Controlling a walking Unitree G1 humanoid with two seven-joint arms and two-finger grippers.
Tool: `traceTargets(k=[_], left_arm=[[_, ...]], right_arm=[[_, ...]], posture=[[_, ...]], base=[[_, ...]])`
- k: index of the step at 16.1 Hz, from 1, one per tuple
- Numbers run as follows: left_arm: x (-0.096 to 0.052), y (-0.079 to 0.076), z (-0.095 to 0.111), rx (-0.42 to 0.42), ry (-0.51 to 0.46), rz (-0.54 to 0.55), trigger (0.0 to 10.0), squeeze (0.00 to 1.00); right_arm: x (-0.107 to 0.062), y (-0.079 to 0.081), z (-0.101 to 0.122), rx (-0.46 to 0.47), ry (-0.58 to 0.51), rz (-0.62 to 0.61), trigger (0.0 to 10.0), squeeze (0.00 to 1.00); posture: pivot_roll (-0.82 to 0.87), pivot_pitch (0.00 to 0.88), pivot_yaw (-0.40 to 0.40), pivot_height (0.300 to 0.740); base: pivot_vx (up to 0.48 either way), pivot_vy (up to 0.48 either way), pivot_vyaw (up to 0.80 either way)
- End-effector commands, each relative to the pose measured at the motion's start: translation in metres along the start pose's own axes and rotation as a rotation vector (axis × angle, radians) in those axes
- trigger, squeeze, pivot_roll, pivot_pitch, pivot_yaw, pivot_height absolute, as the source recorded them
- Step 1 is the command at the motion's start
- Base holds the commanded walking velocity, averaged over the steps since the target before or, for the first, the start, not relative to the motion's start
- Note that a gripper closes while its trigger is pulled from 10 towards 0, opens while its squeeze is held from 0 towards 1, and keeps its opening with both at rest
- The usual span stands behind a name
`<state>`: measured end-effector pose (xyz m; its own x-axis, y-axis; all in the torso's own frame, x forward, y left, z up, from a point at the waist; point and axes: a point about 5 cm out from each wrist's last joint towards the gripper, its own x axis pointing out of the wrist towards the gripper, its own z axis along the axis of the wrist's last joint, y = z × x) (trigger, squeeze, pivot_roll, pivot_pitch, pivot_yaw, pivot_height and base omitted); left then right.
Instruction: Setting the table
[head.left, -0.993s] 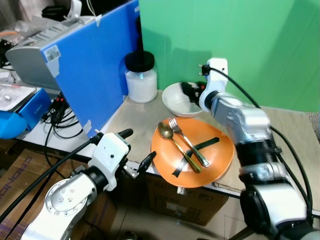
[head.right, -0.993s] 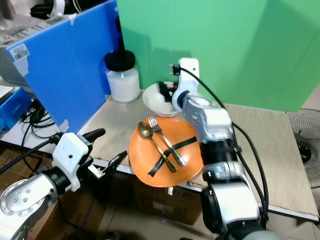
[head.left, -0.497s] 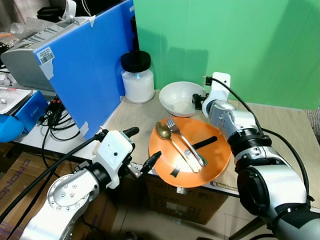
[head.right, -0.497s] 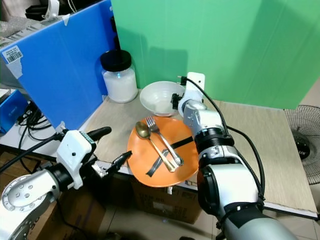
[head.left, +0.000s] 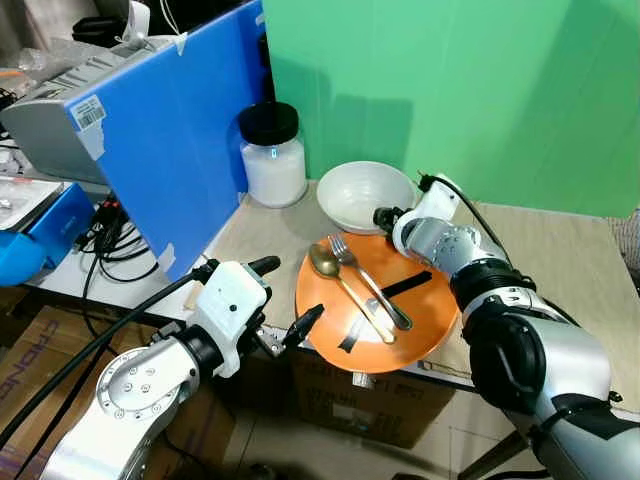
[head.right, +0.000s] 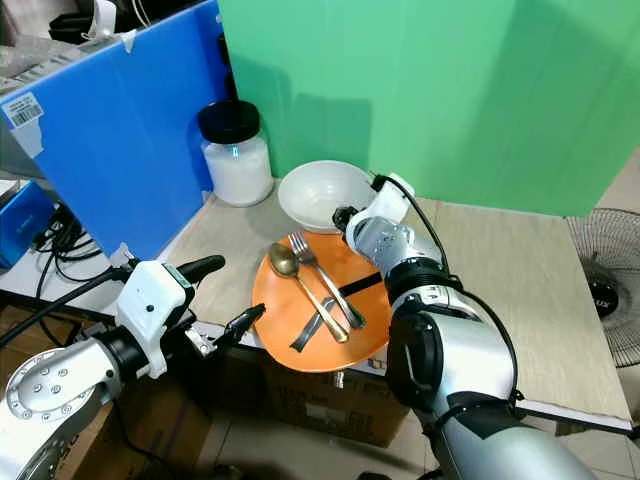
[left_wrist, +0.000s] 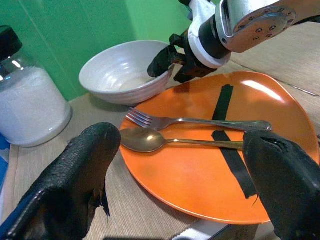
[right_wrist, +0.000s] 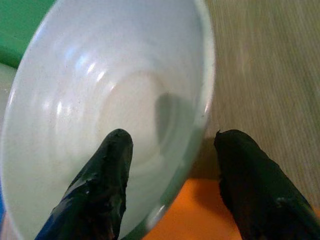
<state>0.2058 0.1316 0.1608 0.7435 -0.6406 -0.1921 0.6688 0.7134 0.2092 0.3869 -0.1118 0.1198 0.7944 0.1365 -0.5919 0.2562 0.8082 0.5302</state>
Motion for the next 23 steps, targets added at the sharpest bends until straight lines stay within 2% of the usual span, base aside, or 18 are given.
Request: traceTargets(k=[1,8,17,21,23], left_arm=[[0.001,0.001,-0.001,0.001,0.009,-0.009,10.0,0.00],[0.003,0.003,-0.001,0.005,0.010,-0.015,10.0,0.00],[0.007,0.006,0.002,0.012,-0.004,-0.015,10.0,0.00],[0.010,0.011,0.005,0.031,-0.021,0.006,10.0,0.00],[0.011,0.013,0.006,0.038,-0.030,0.014,10.0,0.00]], right_arm=[[0.000,0.007,-0.001,0.022,0.016,0.011,0.0,0.00],[0.000,0.011,-0.003,0.114,0.039,0.029,0.0,0.00],[-0.001,0.012,0.000,0.169,0.040,0.038,0.0,0.00],[-0.007,0.014,0.020,0.226,0.011,0.089,0.0,0.00],[-0.011,0.014,0.033,0.214,-0.009,0.129,0.0,0.00]], posture=[[-0.05,0.000,0.079,0.740],[-0.06,0.000,0.085,0.740],[-0.07,0.000,0.096,0.740],[-0.07,0.000,0.101,0.740],[-0.07,0.000,0.100,0.740]], base=[[0.000,0.000,0.00],[0.000,0.000,0.00],[0.000,0.000,0.00],[0.000,0.000,0.00],[0.000,0.000,0.00]])
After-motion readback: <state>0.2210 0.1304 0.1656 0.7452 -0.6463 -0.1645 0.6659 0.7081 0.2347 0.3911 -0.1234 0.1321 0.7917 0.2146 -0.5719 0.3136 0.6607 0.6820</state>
